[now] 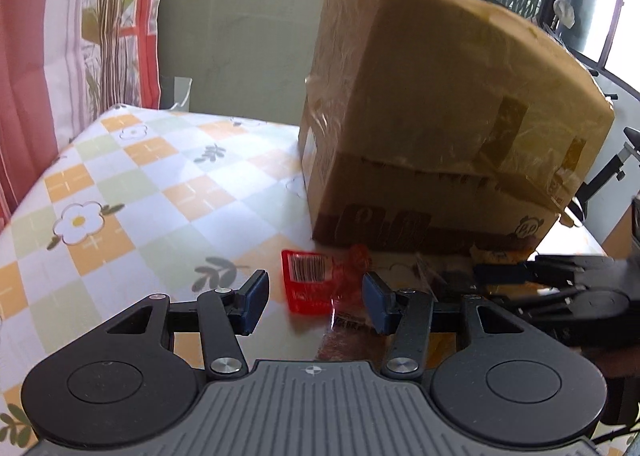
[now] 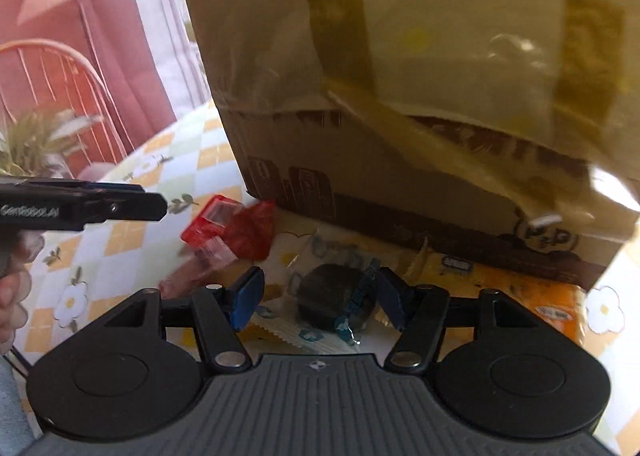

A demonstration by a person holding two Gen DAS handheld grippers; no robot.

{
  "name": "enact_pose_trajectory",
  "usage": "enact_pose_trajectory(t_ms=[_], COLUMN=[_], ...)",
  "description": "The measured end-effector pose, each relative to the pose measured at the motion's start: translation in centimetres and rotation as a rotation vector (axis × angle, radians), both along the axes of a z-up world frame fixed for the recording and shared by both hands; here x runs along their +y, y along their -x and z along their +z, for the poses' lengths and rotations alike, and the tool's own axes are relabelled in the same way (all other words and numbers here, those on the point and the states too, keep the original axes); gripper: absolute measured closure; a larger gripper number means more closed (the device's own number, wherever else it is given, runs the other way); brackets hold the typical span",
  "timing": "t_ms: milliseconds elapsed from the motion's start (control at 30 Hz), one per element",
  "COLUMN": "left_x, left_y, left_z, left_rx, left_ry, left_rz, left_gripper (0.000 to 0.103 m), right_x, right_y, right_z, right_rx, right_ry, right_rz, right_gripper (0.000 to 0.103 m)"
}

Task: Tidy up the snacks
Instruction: 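Lower both open tools back toward the snacks on the table, then grasp brown jerky packet with left tool while right tool grasps black bagged item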

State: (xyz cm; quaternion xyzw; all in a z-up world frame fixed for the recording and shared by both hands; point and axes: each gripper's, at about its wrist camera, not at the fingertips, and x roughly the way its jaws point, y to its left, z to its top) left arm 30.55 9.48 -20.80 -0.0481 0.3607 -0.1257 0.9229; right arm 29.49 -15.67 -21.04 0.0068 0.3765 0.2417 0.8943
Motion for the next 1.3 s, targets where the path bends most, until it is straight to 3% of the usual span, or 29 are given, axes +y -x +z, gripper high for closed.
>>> enact_pose_trajectory(t_ms=[233,433,500,633,767,1067,1300], left_x=[-1.0,-1.2,-1.1,-1.0,-1.0,-2.0,-3.2], left_y=[0.8,1.7,1.8,1.9,2.3,2.6,2.2], left_z=[-1.6,-2.1,-2.3,-2.4,-2.5,-2.8,-3.3], left_rx=[0.025,0.030,0.035,0.041,0.049,0.055,0.047], left_ry=[-0.002,-0.005,-0.011,-0.019,-0.030,-0.078,-0.164], left_rz=[-0.045,-0.050,-0.051,-0.044,-0.049,-0.088,-0.118], left_gripper=[0.048,0.048,0.048,0.049,0.049,0.048,0.045], right_x=[0.9,0.7,1.0,2.5,2.5,0.3,-2.3], right_y=[-1.0,-2.7,-3.2,-3.2,-2.0,3.8,6.7], right_z=[-0.6,-0.7,-1.0,-1.3,-0.9,0.2,-0.8], right_rx=[0.003,0.085,0.100,0.052,0.004,-0.159,-0.166], right_ry=[0.022,-0.048,-0.026,0.062,0.073,0.025,0.020], right_rz=[-0.026,-0.064,-0.063,-0.016,0.017,0.066,-0.007], right_gripper=[0.035,0.030,0.030,0.035,0.054,0.055,0.055])
